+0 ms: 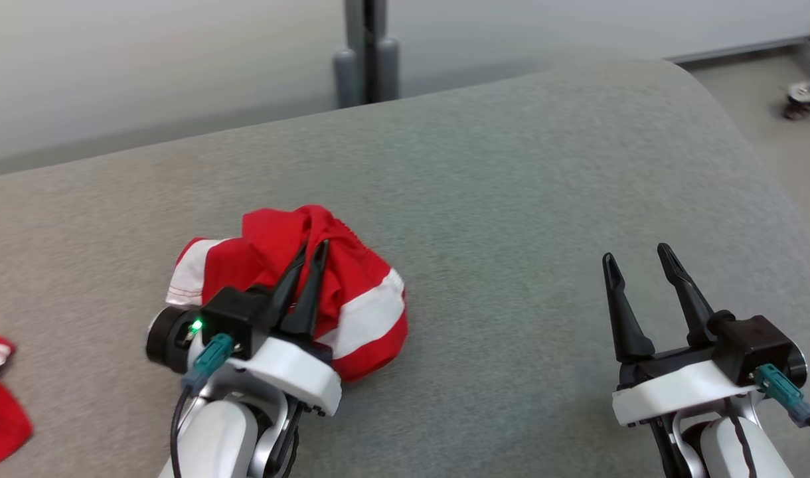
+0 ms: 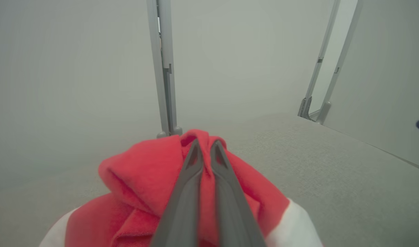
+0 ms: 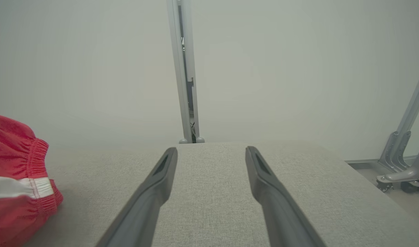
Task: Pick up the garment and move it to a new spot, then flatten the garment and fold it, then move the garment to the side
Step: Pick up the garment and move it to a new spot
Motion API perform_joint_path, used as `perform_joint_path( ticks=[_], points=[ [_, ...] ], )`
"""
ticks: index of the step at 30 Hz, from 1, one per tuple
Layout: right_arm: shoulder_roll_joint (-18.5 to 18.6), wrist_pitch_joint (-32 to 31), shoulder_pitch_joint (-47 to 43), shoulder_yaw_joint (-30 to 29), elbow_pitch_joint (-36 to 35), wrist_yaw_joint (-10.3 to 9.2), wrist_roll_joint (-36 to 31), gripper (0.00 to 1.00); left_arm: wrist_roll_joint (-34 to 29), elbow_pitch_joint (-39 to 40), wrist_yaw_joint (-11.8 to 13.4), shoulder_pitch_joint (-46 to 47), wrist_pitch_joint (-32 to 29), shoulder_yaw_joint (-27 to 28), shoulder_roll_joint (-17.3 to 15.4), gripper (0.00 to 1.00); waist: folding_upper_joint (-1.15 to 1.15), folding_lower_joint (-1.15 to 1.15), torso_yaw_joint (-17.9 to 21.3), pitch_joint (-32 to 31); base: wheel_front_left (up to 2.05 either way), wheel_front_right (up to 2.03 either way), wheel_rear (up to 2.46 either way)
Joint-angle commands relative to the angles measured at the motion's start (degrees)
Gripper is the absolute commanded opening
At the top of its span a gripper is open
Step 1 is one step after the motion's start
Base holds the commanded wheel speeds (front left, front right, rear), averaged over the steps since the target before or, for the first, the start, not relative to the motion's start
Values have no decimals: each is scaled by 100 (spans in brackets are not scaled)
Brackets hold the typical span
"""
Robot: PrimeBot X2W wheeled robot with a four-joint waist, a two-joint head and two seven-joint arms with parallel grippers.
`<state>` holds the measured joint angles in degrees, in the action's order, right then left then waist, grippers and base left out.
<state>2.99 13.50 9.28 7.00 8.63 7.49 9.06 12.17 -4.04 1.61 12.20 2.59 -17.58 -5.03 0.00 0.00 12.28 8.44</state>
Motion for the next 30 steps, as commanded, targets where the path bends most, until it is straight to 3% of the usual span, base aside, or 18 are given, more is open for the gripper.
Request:
perform_joint_path(
  ticks=[1, 7, 14, 16, 17, 22, 30],
  points=[
    [11, 33, 79, 12, 29, 1, 20, 100, -21, -75, -46, 182, 32, -35, -14, 0, 0, 0, 465, 192, 0, 0, 0],
    [2, 90, 106, 0, 113, 1, 110, 100, 60, -618, -203, 591, 44, -382, 104, 0, 0, 0, 961, 406, 0, 0, 0],
    [-1, 144, 148, 0, 167, 1, 235, 100, 256, -1240, -297, 836, -19, -627, 153, 0, 0, 0, 1070, 555, 0, 0, 0],
    [1, 144, 156, -23, 176, 1, 255, 100, 303, -1344, -298, 896, -3, -693, 168, 95, 0, 0, 1013, 586, 0, 0, 0],
    [0, 152, 166, -27, 181, 1, 254, 100, 308, -1358, -283, 917, 52, -720, 169, 100, 0, 0, 972, 595, 0, 0, 0],
    [3, 176, 194, -80, 192, 1, 208, 100, 401, -1291, -172, 939, 403, -718, 182, 100, 0, 0, 656, 578, 0, 0, 0],
    [6, 181, 159, -235, 162, 1, 44, 100, 551, -924, 230, 736, 889, -231, 71, 100, 0, 0, -24, 423, 0, 0, 0]
  ],
)
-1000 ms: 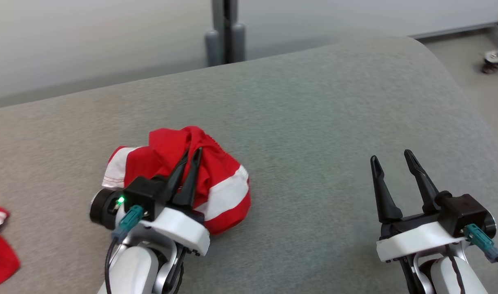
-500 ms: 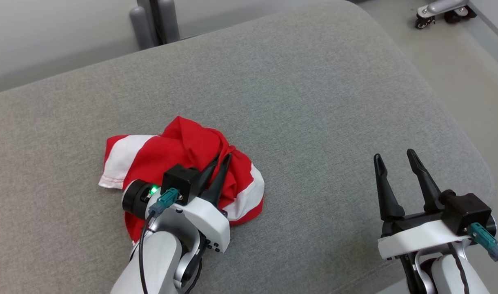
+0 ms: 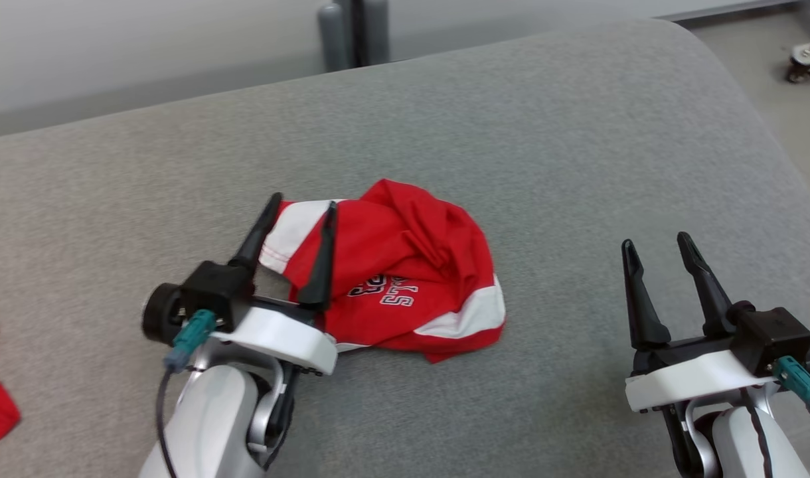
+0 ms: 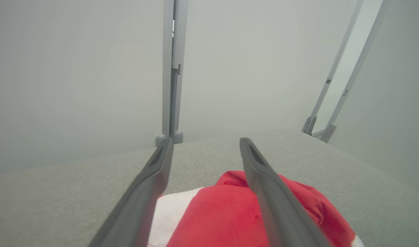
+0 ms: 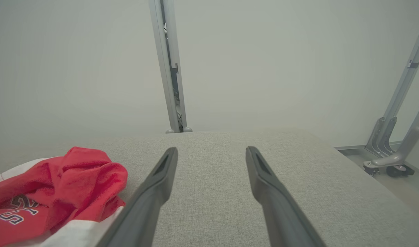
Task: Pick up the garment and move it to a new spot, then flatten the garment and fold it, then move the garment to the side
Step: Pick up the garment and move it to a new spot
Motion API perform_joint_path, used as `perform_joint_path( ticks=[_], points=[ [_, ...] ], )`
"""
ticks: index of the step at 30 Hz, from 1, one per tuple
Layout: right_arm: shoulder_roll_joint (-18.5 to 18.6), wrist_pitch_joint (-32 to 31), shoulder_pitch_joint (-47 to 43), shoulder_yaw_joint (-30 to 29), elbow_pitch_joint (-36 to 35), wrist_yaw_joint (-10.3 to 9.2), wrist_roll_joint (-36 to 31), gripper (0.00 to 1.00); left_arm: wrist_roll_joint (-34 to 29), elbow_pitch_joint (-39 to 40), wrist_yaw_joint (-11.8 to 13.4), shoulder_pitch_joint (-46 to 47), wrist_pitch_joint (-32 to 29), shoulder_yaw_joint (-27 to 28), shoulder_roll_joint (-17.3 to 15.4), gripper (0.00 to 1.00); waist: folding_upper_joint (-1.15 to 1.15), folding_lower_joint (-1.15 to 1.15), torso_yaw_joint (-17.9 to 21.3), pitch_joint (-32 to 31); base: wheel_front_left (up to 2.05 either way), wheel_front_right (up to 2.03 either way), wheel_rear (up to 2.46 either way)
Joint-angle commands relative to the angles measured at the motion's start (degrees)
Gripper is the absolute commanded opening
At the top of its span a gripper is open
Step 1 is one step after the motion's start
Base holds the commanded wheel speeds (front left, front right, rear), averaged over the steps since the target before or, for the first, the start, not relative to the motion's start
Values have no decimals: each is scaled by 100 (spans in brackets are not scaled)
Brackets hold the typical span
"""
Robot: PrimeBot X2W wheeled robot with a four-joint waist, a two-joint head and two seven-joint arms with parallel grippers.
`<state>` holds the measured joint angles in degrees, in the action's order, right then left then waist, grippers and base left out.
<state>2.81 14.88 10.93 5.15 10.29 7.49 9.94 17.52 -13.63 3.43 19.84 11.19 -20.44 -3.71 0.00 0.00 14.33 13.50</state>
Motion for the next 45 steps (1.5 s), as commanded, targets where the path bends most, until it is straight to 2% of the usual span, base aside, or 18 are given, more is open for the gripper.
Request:
perform_joint_path(
  ticks=[1, 6, 15, 21, 30, 45],
  points=[
    [25, 40, -20, -62, -3, 1, -65, 100, 45, 74, 90, -71, 65, 129, -86, 100, 0, 0, -317, -111, 0, 0, 0],
    [26, -64, -101, -154, -54, 1, -181, 100, 191, 270, 331, -328, 202, 595, -338, 100, 0, 0, -790, -278, 0, 0, 0],
    [63, -235, -289, -216, -143, 1, -247, 100, 273, 734, 428, -979, 295, 1000, -746, 100, 0, 0, -1173, -549, 0, 0, 0],
    [83, -365, -473, -205, -188, 1, -277, 100, 227, 1104, 515, -1483, 122, 1020, -955, 100, 0, 0, -1231, -748, 0, 0, 0],
    [75, -513, -767, -218, -291, 1, -247, 100, 304, 1487, 734, -2129, -145, 1028, -974, 100, 0, 0, -1235, -1035, 0, 0, 0],
    [28, -835, -1396, -341, -718, 1, -176, 100, 433, 1536, 772, -2619, -326, 935, -1027, 100, 0, 0, -1258, -1424, 0, 0, 0]
  ],
)
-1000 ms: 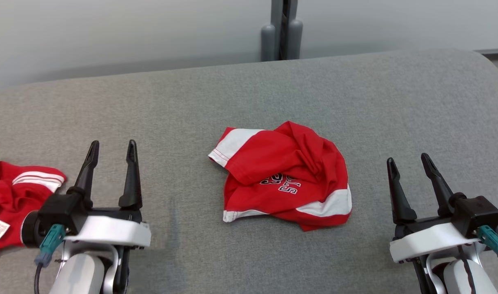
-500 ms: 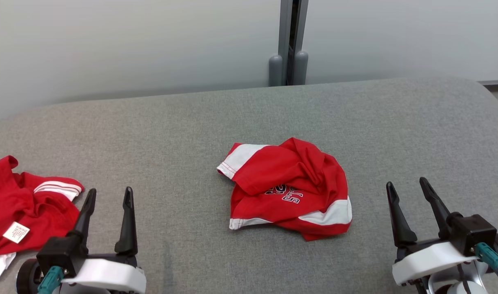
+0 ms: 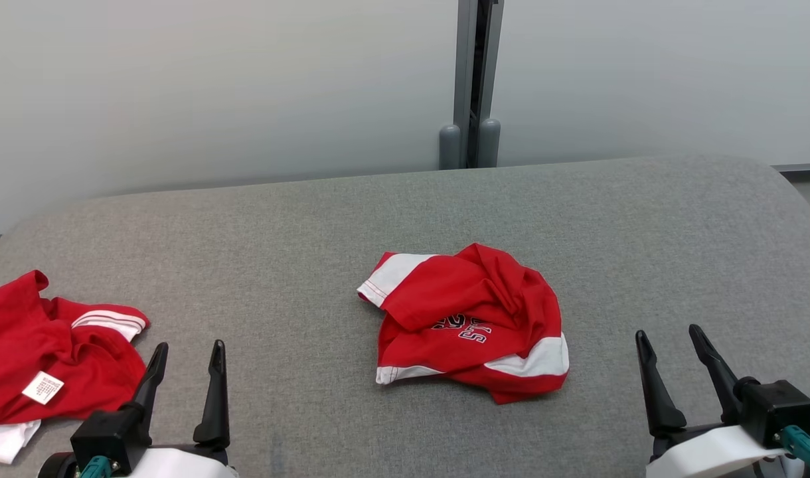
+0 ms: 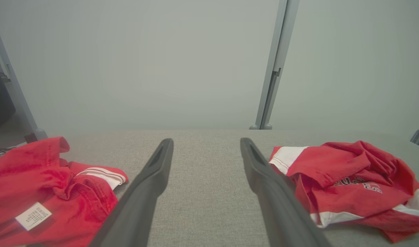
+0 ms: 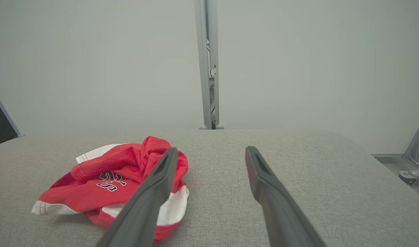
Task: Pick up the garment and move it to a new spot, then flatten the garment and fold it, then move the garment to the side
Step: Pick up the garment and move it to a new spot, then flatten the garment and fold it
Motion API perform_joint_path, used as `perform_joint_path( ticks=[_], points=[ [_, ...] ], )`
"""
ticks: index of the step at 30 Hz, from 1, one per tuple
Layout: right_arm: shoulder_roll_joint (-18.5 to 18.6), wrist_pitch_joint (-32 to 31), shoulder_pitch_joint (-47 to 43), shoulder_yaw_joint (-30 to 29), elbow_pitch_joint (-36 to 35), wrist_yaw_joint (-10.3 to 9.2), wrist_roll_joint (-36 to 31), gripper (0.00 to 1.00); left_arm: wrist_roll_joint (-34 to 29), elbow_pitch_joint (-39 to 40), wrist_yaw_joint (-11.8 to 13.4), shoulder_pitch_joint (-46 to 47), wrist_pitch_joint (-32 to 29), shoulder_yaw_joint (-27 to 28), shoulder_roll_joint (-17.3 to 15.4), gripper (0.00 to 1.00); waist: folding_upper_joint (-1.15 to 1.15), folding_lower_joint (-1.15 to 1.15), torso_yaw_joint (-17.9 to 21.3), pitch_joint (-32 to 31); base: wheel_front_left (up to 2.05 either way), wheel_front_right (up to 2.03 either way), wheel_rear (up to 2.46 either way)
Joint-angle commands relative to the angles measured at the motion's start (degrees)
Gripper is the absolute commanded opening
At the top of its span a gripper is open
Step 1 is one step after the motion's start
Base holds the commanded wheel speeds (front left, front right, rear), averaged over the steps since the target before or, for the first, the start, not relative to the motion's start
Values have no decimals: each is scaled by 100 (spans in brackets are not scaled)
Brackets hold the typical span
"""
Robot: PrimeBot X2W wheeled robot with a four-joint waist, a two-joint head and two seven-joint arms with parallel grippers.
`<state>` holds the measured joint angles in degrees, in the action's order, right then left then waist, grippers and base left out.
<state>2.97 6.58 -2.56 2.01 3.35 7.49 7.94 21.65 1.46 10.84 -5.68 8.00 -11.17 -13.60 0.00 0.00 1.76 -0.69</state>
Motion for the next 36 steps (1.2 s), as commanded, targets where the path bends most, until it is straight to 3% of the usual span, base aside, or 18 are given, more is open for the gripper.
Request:
perform_joint_path(
  ticks=[1, 36],
  points=[
    [10, -30, -71, -24, -40, 1, 36, 100, 30, 31, 32, -81, -13, 8, -40, 100, 0, 0, -2, -13, 0, 0, 0],
    [3, -159, -136, -30, -163, 1, 116, 100, 94, -28, 172, 46, -71, -83, -78, 100, 0, 0, -126, -6, 0, 0, 0]
  ],
)
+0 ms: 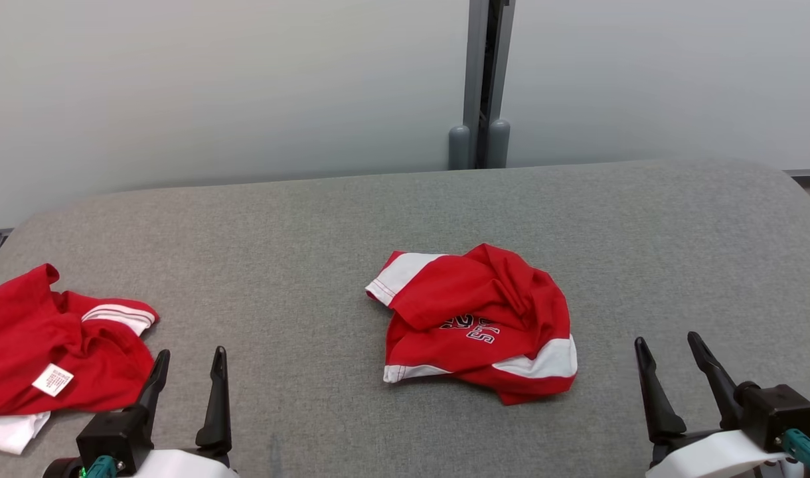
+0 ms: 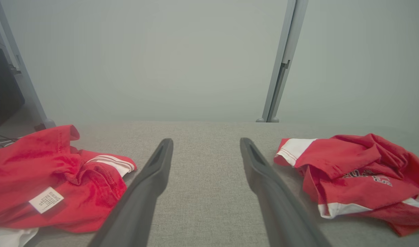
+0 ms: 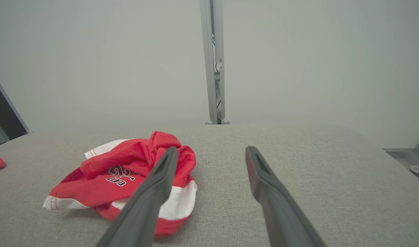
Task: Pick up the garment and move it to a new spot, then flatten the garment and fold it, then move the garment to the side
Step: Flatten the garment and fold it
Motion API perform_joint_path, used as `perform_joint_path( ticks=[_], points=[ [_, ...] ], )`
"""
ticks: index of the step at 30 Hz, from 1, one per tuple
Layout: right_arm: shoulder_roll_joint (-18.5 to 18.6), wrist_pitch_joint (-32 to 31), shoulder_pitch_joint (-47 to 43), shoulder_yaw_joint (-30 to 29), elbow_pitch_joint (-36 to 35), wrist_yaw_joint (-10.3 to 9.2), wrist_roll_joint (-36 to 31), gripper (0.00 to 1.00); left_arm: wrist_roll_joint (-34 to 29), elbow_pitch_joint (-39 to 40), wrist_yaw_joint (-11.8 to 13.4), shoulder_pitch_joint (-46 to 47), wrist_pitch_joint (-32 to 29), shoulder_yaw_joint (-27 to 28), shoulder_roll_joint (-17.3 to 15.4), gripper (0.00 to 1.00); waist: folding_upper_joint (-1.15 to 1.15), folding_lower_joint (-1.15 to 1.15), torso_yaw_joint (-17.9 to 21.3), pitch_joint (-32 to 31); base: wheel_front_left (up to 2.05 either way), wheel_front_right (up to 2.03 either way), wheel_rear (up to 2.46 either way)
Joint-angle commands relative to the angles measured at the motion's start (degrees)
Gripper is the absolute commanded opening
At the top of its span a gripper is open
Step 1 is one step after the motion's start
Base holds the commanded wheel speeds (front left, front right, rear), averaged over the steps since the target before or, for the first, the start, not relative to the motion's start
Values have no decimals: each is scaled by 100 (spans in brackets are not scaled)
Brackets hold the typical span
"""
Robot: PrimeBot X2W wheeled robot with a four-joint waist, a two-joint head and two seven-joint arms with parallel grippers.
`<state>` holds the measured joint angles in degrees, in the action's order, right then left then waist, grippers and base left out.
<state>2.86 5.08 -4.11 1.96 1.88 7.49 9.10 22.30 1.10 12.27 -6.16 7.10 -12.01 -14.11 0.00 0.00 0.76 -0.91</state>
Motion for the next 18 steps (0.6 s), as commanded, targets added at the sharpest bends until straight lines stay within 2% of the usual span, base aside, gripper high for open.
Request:
perform_joint_path(
  ticks=[1, 5, 8, 14, 15, 17, 18],
  points=[
    [14, -21, 34, -14, -14, 1, -7, 100, 26, 9, 25, 113, 20, -11, -26, 100, 0, 0, -48, 30, 0, 0, 0],
    [44, -66, 240, 195, 0, 1, -77, 100, -10, 33, -4, 234, 28, -68, -9, 100, 0, 0, -180, 183, 0, 0, 0],
    [233, -155, 574, 490, 122, 1, -38, 100, -44, 41, -51, 372, 71, -127, 26, 100, 0, 0, -315, 376, 0, 0, 0],
    [870, -409, 1558, 1348, 630, 1, 125, 100, -60, -90, -162, 752, 202, -288, 159, 100, 0, 0, -660, 850, 0, 0, 0],
    [1119, -504, 1900, 1681, 870, 1, 180, 100, -51, -177, -214, 903, 245, -338, 210, 100, 0, 0, -773, 1002, 0, 0, 0],
    [1219, -528, 2074, 1861, 964, 0, 199, 100, -50, -228, -231, 967, 274, -374, 238, 100, 0, 0, -829, 1078, 0, 0, 0],
    [1417, -615, 2393, 2222, 1197, 0, 266, 100, -45, -322, -278, 1094, 331, -421, 296, 100, 0, 0, -919, 1208, 0, 0, 0]
  ],
)
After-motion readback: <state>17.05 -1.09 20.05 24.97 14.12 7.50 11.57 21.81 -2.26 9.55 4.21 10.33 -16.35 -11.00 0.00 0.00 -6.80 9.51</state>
